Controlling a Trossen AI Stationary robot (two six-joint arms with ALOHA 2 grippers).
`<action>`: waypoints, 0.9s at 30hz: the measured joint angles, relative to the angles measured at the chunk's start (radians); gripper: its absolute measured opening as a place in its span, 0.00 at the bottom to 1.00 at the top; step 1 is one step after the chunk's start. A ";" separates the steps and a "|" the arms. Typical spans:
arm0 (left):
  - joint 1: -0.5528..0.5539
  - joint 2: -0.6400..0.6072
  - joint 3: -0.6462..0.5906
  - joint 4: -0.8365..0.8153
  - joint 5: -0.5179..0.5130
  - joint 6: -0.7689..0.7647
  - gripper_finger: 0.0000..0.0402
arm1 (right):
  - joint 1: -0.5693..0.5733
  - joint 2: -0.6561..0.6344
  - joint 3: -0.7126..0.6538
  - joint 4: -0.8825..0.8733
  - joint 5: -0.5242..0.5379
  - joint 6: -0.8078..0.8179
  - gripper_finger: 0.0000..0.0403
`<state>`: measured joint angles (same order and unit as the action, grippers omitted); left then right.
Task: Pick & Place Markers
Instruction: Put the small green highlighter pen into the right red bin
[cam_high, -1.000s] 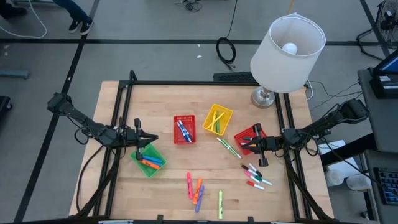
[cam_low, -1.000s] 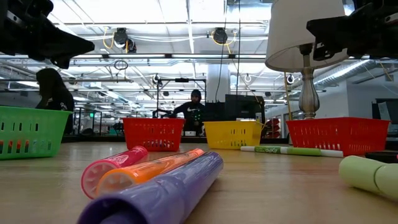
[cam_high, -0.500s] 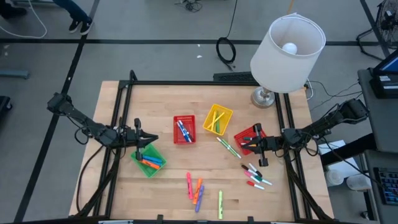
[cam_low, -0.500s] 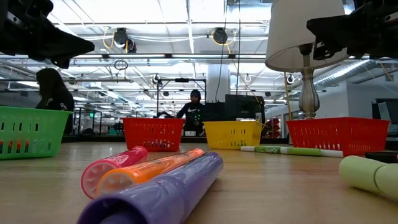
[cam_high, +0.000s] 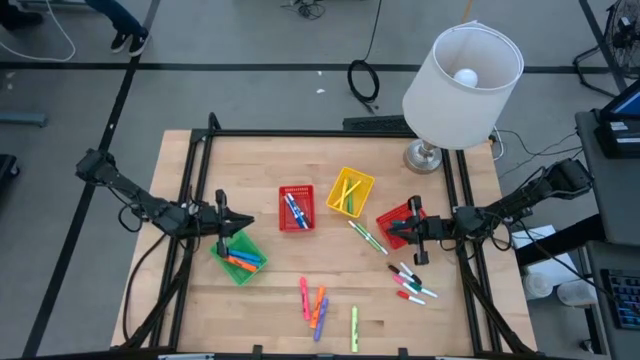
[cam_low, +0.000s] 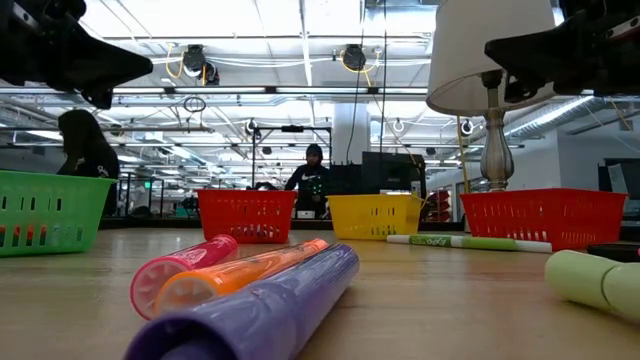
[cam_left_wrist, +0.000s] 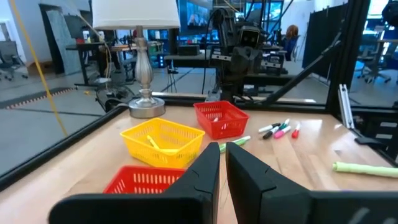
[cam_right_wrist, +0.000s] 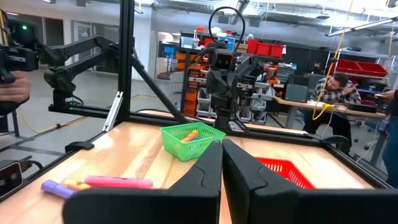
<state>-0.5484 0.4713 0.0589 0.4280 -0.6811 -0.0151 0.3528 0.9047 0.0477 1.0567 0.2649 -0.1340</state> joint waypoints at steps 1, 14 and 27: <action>0.000 0.000 0.000 0.000 0.000 -0.008 0.09 | 0.002 0.001 0.000 -0.001 0.000 0.004 0.00; -0.001 0.000 0.000 0.014 0.010 -0.018 0.09 | 0.003 0.059 0.106 -0.261 0.056 0.096 0.00; -0.002 0.000 0.000 -0.086 0.011 -0.064 0.09 | 0.165 0.200 0.743 -1.403 0.150 0.470 0.00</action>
<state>-0.5507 0.4713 0.0589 0.3419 -0.6701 -0.0792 0.5179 1.1047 0.7909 -0.3460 0.4151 0.3363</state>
